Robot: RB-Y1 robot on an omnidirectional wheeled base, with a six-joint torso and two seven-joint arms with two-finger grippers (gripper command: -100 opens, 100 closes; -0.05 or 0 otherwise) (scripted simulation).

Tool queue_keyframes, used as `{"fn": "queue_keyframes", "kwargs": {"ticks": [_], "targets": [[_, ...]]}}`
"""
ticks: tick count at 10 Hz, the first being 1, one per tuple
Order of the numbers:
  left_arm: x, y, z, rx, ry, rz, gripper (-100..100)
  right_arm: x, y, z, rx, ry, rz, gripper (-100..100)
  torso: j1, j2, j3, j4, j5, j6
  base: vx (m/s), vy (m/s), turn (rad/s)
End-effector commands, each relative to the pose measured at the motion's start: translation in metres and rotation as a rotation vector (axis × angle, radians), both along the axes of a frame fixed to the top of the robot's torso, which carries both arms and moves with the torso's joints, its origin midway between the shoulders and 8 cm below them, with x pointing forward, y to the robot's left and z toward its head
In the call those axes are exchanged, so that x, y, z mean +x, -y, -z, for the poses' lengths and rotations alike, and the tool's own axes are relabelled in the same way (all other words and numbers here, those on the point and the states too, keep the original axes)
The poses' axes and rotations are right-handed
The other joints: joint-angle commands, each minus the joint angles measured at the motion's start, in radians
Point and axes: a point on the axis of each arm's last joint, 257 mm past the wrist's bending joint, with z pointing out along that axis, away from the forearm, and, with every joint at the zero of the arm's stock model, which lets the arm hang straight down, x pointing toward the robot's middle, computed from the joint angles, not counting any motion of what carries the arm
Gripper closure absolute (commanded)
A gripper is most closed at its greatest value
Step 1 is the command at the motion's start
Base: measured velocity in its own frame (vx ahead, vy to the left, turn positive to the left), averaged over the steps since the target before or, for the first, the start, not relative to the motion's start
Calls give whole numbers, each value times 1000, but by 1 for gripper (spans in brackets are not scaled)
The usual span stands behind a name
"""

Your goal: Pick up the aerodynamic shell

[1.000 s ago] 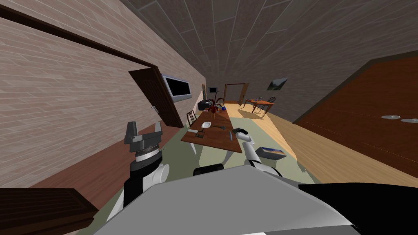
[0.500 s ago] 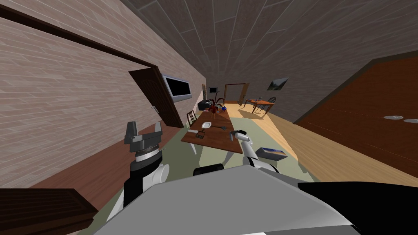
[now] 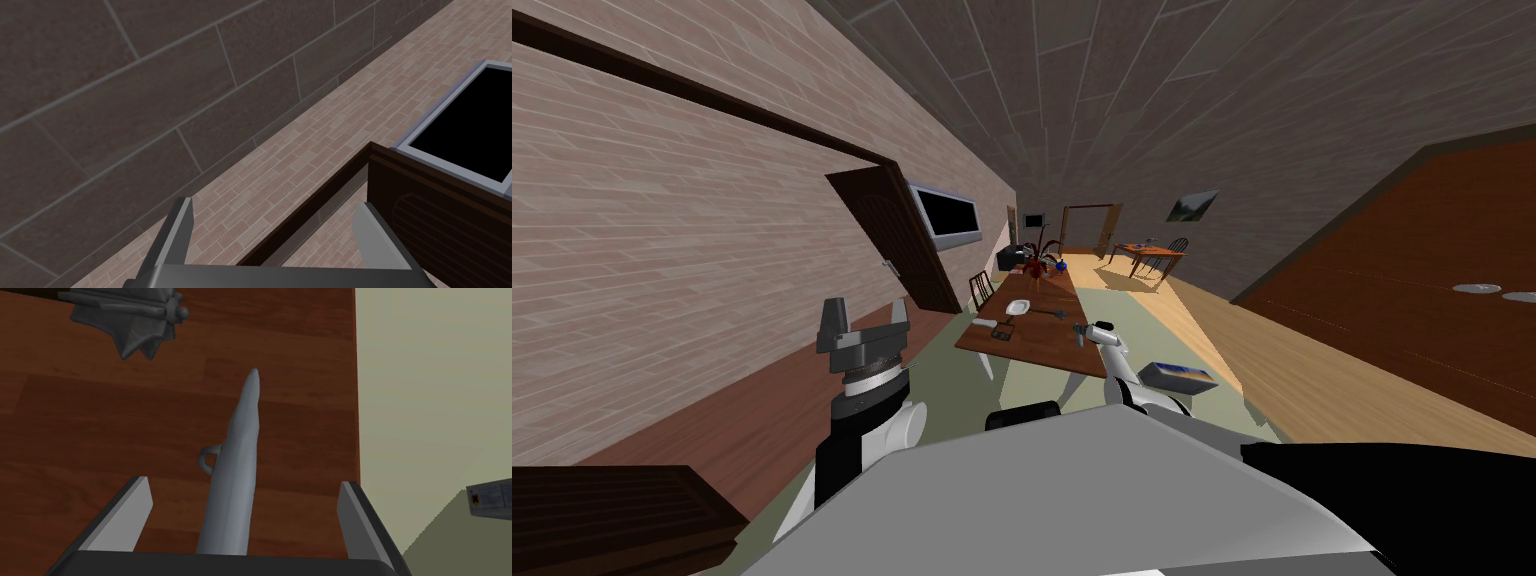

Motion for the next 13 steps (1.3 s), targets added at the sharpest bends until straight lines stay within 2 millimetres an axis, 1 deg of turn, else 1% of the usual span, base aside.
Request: {"fn": "queue_keyframes", "kwargs": {"ticks": [1,2,3,4,7,8,9,10,13], "targets": [[0,0,0,0,0,0,0,-3,-7,12,63,-19,27,-100,0,0,0,0,0,0,13,-1,-7],[0,0,0,0,0,0,0,-5,-8,15,66,-27,27,-100,0,0,0,0,0,0,9,-2,-3],[0,0,0,0,0,0,0,-8,-14,24,113,-43,47,-100,0,1,0,0,0,0,10,-5,-9],[0,0,0,0,0,0,0,-8,-14,24,113,-43,47,-100,0,1,0,0,0,0,7,-4,-6],[0,0,0,0,0,0,0,-18,-28,45,221,-85,100,-100,-1,1,0,0,0,0,11,-13,-21],[0,0,0,0,0,0,0,-15,-26,40,196,-75,86,-100,-2,1,0,0,0,0,6,-13,-6],[0,0,0,0,0,0,0,-16,-26,42,202,-78,90,0,-1,1,1,0,0,0,0,0,0],[0,0,0,0,0,0,0,-23,-20,49,202,-75,118,-100,0,1,1,0,0,0,14,-26,204],[0,0,0,0,0,0,0,-35,-11,60,203,-72,159,-100,-4,0,0,0,-1,0,16,-60,155]]}}
